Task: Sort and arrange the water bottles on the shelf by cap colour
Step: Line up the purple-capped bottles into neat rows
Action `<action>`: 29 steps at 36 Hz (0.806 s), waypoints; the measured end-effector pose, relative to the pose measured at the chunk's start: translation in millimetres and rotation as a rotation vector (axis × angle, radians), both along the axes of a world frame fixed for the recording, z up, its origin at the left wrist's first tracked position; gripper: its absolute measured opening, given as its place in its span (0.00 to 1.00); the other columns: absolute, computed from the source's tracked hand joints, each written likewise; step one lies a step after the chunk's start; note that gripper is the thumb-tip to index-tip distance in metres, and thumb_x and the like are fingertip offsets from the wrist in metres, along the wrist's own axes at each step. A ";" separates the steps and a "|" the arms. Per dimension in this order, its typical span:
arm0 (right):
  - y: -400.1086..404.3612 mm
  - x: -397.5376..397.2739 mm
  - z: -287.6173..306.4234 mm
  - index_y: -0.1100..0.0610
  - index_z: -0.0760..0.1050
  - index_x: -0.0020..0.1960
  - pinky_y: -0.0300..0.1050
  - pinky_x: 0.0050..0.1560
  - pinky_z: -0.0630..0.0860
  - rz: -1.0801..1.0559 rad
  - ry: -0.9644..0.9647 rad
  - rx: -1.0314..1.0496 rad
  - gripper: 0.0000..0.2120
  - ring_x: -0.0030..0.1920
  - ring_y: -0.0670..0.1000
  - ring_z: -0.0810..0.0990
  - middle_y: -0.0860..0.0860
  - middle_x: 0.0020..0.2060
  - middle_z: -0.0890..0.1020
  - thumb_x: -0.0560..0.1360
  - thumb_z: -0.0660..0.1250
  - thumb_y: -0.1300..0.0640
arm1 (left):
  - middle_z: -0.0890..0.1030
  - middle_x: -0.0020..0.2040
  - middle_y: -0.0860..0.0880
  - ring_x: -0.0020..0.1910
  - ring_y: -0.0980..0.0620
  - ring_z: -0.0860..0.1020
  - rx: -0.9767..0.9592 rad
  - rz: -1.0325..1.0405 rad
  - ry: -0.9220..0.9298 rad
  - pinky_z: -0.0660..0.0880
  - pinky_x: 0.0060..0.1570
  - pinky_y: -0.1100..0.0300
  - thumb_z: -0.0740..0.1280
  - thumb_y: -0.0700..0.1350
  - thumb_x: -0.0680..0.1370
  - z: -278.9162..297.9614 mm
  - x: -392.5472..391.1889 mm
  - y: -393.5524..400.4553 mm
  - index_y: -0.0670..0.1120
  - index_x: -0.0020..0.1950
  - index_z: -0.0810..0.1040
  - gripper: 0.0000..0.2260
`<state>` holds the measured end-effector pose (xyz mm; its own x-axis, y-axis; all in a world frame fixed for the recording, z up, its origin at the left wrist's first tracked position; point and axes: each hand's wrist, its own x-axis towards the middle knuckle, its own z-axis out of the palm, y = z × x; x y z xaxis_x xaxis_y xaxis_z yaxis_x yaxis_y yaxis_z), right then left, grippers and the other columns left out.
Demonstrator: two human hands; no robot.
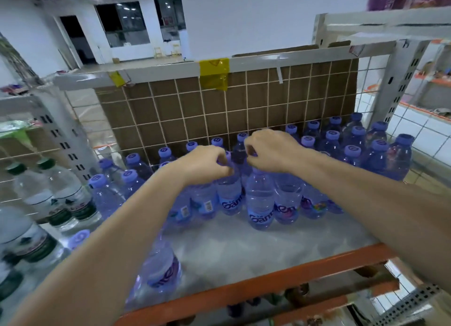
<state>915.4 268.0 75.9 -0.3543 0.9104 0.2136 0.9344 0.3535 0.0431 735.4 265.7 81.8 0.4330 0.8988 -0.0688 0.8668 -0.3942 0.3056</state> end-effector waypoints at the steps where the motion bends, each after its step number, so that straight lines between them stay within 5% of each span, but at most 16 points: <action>1: -1.6 -10.7 0.8 0.54 0.76 0.48 0.46 0.42 0.70 0.014 0.014 0.044 0.06 0.55 0.58 0.77 0.53 0.51 0.80 0.74 0.63 0.53 | 0.78 0.51 0.47 0.48 0.49 0.76 0.000 0.015 0.011 0.71 0.45 0.57 0.67 0.55 0.76 2.6 -12.2 -2.7 0.44 0.55 0.77 0.16; 9: -21.7 -93.6 -1.0 0.57 0.75 0.45 0.45 0.45 0.72 0.195 0.191 -0.226 0.07 0.47 0.55 0.78 0.50 0.42 0.78 0.75 0.64 0.54 | 0.76 0.42 0.50 0.43 0.51 0.74 0.045 0.115 0.075 0.67 0.42 0.59 0.67 0.54 0.75 9.4 -103.7 -28.1 0.46 0.47 0.78 0.11; 17: -47.8 -157.9 -12.0 0.53 0.78 0.51 0.40 0.43 0.74 0.269 0.295 -0.463 0.18 0.41 0.45 0.76 0.43 0.41 0.78 0.73 0.68 0.38 | 0.77 0.42 0.49 0.41 0.49 0.74 -0.022 0.205 0.187 0.72 0.45 0.56 0.68 0.62 0.71 1.4 -182.2 -57.0 0.47 0.44 0.76 0.18; 22: -59.8 -185.2 -18.6 0.51 0.76 0.53 0.39 0.35 0.68 0.265 0.288 -0.499 0.23 0.37 0.42 0.74 0.43 0.37 0.76 0.68 0.72 0.35 | 0.78 0.49 0.51 0.46 0.51 0.75 -0.180 0.273 0.357 0.72 0.44 0.60 0.71 0.64 0.69 -2.1 -208.0 -76.6 0.49 0.56 0.77 0.24; 25: -66.8 -195.2 -26.3 0.51 0.75 0.51 0.40 0.33 0.67 0.281 0.221 -0.479 0.20 0.39 0.46 0.74 0.44 0.37 0.74 0.69 0.72 0.38 | 0.80 0.46 0.45 0.34 0.51 0.77 -0.305 0.264 0.353 0.72 0.35 0.62 0.73 0.60 0.69 -13.1 -214.7 -82.8 0.45 0.58 0.75 0.26; 29: -71.3 -200.1 -31.7 0.56 0.74 0.48 0.47 0.38 0.69 0.285 0.159 -0.409 0.16 0.40 0.53 0.73 0.48 0.34 0.72 0.72 0.70 0.44 | 0.77 0.33 0.48 0.25 0.52 0.75 -0.243 0.190 0.218 0.73 0.32 0.61 0.71 0.53 0.73 -24.3 -214.3 -83.4 0.46 0.46 0.74 0.12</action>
<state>715.3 196.8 44.2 -0.5919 0.8031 -0.0682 0.7827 0.5527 -0.2861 521.1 182.3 57.6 0.2114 0.9080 -0.3618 0.9726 -0.1586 0.1702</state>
